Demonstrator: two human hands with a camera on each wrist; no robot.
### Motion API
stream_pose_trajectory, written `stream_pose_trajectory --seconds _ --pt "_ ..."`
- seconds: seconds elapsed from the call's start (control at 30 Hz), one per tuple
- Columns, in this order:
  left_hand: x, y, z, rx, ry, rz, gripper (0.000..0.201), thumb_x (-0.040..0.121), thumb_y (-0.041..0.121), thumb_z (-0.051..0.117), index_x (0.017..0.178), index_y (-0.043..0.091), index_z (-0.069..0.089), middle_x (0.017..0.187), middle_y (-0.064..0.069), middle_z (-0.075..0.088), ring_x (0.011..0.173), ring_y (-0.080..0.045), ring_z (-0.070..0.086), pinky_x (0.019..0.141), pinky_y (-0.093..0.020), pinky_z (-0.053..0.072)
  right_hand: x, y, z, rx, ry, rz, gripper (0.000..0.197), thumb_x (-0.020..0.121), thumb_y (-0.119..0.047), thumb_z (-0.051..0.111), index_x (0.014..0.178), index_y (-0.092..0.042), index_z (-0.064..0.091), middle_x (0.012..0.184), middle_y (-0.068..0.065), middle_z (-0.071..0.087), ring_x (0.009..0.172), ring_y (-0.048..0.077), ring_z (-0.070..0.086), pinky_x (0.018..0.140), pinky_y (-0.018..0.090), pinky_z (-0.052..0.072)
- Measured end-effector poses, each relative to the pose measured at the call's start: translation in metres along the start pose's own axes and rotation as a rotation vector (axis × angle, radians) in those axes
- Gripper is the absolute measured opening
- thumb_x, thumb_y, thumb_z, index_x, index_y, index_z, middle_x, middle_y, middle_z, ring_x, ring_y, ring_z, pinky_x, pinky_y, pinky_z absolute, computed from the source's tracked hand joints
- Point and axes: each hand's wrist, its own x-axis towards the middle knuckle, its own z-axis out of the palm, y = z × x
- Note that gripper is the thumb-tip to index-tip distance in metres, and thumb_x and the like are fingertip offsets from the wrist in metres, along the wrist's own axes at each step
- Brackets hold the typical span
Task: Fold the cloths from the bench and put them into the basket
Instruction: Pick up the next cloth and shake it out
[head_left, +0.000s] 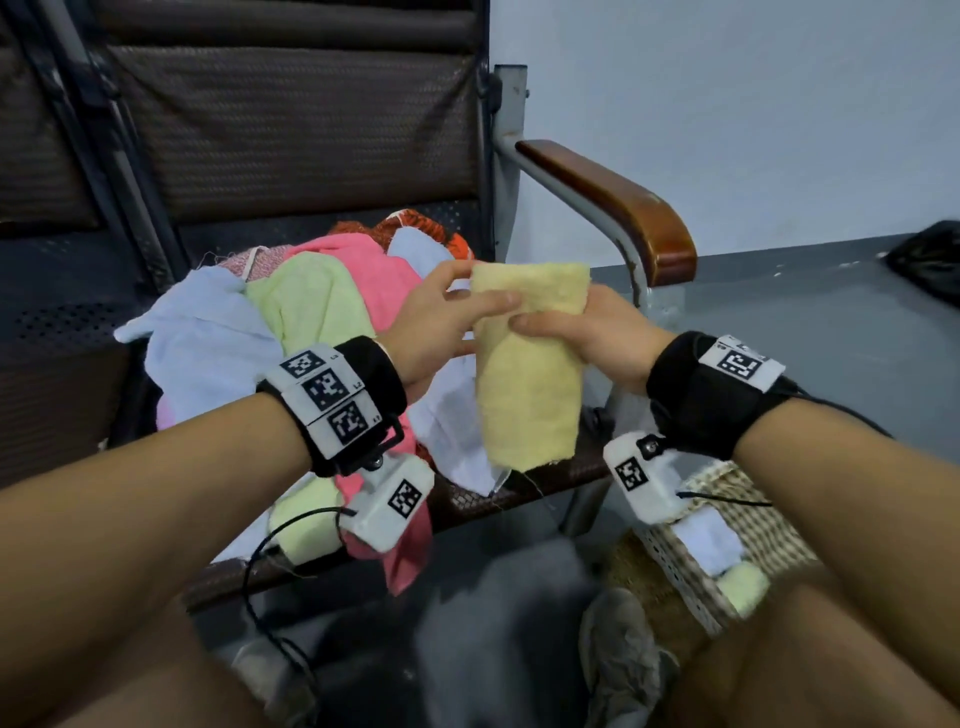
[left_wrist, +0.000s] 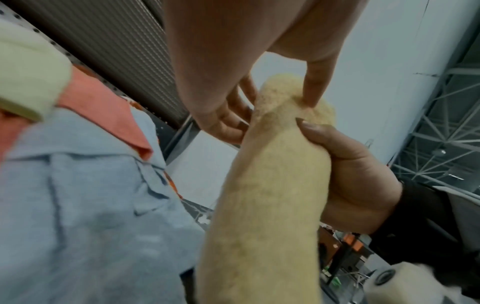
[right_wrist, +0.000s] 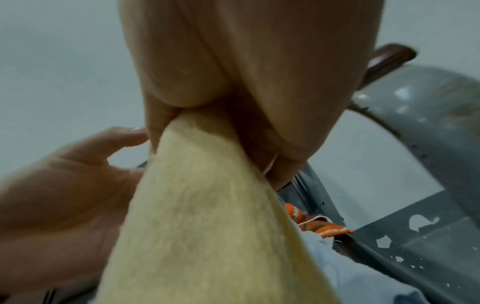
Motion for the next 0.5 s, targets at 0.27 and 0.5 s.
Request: stream_pose_trajectory --seconds 0.27,0.5 --pt "0.026 -0.052 0.121 0.245 -0.428 -0.198 0.043 0.084 0.02 0.077 0.124 0.014 0.063 0.116 0.001 0.073 0.102 -0.015 0.071 0.091 -0.032 0.057 -0.063 0.039 -0.121 0.332 0.351 0.132 0.039 0.095 -0.032 0.062 0.131 -0.015 0.059 0.123 0.005 0.071 0.113 0.024 0.068 0.095 0.042 0.055" --pt "0.068 -0.135 0.275 0.377 -0.552 -0.432 0.026 0.085 0.016 0.069 0.11 0.011 0.062 0.113 -0.014 0.068 0.092 -0.029 0.067 0.075 -0.037 0.053 -0.144 0.17 -0.22 0.474 0.785 0.34 0.043 0.093 -0.029 0.058 0.132 -0.011 0.057 0.111 0.007 0.065 0.096 0.023 0.062 0.077 0.035 0.047"
